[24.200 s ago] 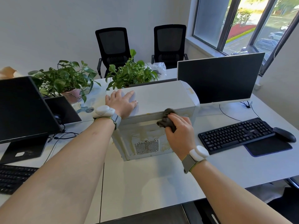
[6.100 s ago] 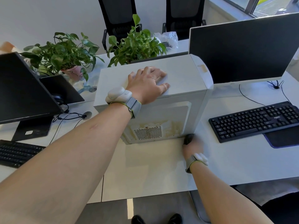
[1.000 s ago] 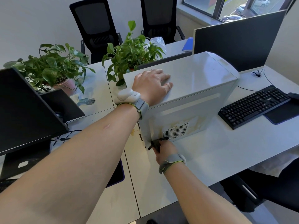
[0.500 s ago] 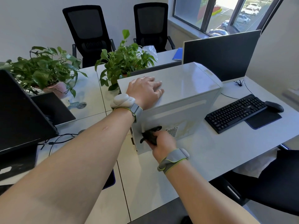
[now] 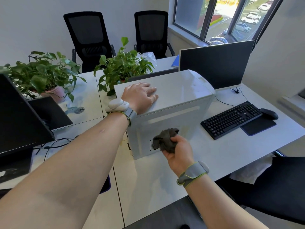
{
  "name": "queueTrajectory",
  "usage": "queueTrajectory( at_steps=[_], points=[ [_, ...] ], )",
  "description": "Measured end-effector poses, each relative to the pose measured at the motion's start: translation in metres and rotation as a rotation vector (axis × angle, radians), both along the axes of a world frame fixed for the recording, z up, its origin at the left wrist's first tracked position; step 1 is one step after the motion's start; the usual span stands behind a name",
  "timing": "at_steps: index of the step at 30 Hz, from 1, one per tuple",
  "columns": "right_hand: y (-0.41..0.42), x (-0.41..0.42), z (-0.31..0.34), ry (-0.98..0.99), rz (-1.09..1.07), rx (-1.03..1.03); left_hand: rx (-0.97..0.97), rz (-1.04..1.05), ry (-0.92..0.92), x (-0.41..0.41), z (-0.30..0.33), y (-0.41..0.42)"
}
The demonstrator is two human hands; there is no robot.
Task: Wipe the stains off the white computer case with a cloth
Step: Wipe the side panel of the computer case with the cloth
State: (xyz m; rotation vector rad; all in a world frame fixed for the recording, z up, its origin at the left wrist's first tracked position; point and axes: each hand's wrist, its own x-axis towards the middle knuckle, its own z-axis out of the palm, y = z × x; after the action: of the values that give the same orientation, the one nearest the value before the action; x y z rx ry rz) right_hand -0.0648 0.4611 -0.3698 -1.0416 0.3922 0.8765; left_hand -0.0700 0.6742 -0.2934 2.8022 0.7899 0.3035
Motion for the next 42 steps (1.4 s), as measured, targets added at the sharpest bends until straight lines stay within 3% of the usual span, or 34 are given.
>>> queueTrajectory(
  at_steps=[4,7,9,15,20,25,28,34,37,40,42],
  points=[
    [0.006,0.012,-0.017,-0.046,-0.101,-0.118,0.002,0.002,-0.014,0.001,0.000,-0.001],
    [0.016,0.031,-0.013,-0.311,-0.270,-0.212,0.004,0.003,-0.020,0.001,0.000,0.000],
    [0.028,0.032,-0.006,-0.459,-0.266,-0.303,0.005,0.005,-0.024,0.001,0.000,0.000],
    [0.065,-0.022,-0.014,-0.544,-0.018,-0.476,-0.005,0.011,-0.024,0.002,0.000,-0.001],
    [0.037,-0.035,-0.009,-0.461,0.334,-0.157,-0.016,0.005,-0.028,0.000,0.000,0.000],
    [0.008,0.049,-0.010,-0.418,-0.211,-0.289,-0.016,0.009,-0.042,0.000,0.001,-0.001],
    [-0.001,0.092,-0.010,-0.412,-0.325,-0.281,-0.022,0.019,-0.036,0.000,0.001,-0.002],
    [0.040,0.042,-0.023,-0.611,-0.165,-0.504,-0.007,0.017,-0.026,0.001,0.001,-0.002],
    [0.044,-0.005,-0.028,-0.755,0.030,-0.465,-0.017,0.025,-0.022,0.000,0.000,-0.001],
    [0.035,-0.031,-0.030,-0.934,0.366,-0.315,-0.029,0.022,-0.022,0.000,0.001,-0.001],
    [0.028,-0.027,-0.029,-0.921,0.507,-0.213,-0.032,0.020,-0.021,0.000,0.001,-0.001]
  ],
)
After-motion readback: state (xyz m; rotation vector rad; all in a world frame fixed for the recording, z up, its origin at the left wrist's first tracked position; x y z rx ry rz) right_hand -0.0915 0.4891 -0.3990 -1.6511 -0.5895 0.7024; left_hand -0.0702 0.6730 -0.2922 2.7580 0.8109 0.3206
